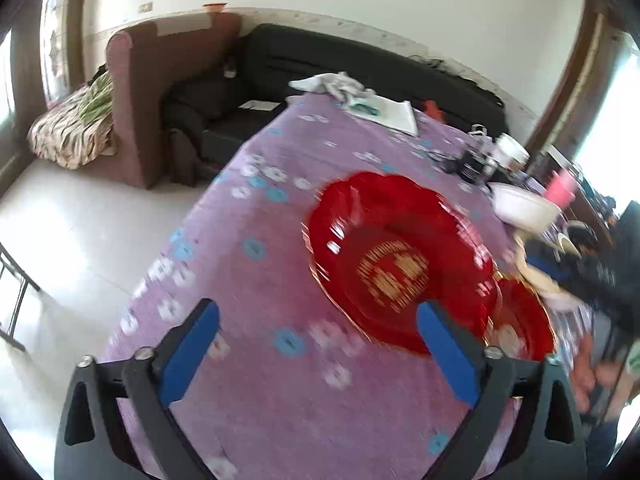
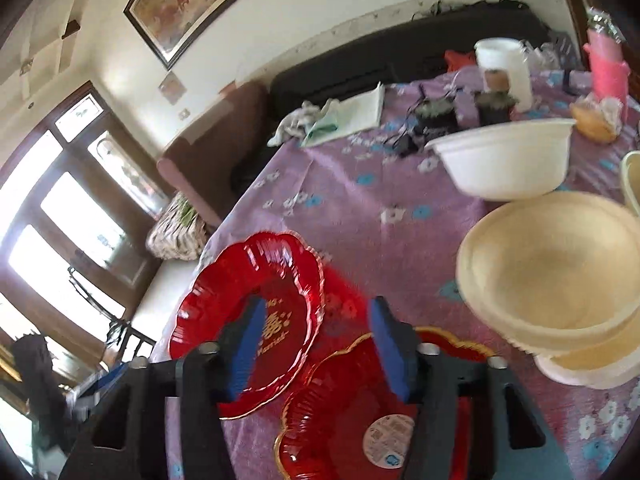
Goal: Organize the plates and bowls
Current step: 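Move the right gripper toward the two red gold-rimmed plates, then grasp the red 'THE WEDDING' plate rim with the left gripper and lift it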
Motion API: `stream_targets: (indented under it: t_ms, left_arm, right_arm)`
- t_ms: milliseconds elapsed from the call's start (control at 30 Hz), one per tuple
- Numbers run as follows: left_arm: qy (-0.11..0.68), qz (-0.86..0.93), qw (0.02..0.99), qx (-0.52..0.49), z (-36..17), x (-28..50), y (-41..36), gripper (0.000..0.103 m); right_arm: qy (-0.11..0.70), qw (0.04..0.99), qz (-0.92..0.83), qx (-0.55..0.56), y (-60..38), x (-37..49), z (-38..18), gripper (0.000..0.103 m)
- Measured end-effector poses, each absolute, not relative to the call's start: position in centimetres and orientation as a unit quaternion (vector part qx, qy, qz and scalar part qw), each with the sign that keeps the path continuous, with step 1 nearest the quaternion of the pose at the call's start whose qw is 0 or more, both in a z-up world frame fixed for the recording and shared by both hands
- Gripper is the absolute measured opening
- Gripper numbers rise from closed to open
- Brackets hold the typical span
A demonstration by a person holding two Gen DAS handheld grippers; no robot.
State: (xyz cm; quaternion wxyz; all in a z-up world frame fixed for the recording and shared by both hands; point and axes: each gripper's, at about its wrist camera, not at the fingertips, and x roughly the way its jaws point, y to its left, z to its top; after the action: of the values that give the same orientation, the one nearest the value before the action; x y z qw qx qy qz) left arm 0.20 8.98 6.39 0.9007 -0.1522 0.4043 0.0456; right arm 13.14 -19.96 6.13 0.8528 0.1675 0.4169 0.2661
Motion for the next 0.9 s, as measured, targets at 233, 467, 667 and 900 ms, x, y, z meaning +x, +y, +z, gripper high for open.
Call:
stream_targets:
  t_ms: [233,467,667,900]
  left_arm:
    - [0.432,0.033,0.88,-0.195,4.5,4.2,10.9,0.064]
    - [0.441,0.021,0.874,-0.203,2.9,5.7,11.0,0.047]
    - [0.443,0.016,0.876,-0.191,2.4,6.7,10.6,0.027]
    - [0.451,0.02,0.876,-0.168,1.5,7.8,9.9,0.012]
  right_arm:
    - [0.439,0.843,0.262,0.165,-19.3,13.6,4.6,0.048]
    - [0.453,0.834,0.267,0.17,-18.8,14.1,3.3,0.035]
    - [0.456,0.831,0.27,0.169,-18.4,14.3,2.8,0.024]
    - [0.458,0.832,0.273,0.151,-17.1,14.1,2.2,0.017]
